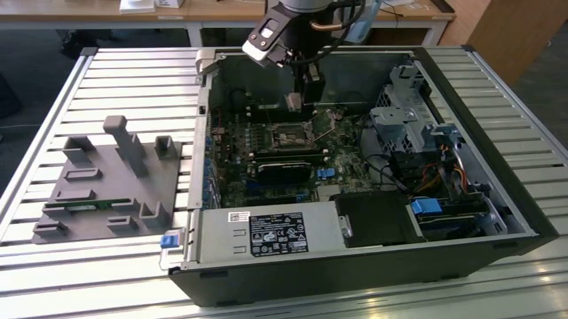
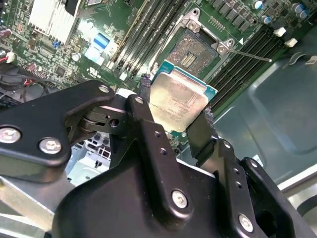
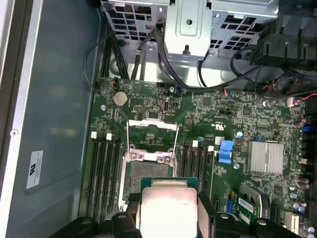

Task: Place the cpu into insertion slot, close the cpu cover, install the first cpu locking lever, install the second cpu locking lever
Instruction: 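Place the cpu into insertion slot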

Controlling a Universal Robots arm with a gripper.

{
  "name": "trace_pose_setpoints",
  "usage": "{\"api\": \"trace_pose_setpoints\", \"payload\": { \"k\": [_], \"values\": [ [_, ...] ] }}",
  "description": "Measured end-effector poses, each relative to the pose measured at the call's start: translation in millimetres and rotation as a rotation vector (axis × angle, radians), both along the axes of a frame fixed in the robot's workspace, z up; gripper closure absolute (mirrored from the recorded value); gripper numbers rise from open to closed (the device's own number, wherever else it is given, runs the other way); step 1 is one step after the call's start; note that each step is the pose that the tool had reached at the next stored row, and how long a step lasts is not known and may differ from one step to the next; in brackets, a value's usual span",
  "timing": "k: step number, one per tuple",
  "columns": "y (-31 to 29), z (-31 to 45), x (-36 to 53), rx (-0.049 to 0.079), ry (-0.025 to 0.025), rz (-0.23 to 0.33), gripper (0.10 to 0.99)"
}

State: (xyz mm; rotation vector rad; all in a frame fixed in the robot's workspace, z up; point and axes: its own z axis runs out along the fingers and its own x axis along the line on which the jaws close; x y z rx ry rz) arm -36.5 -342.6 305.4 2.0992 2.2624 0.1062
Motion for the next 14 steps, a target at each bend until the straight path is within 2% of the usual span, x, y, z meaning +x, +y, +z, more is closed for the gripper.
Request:
{"api": "trace_pose_setpoints", "payload": {
  "k": [14],
  "values": [
    [0.0,-9.1,0.0,0.000,0.0000,0.000,0.545]
  ]
}}
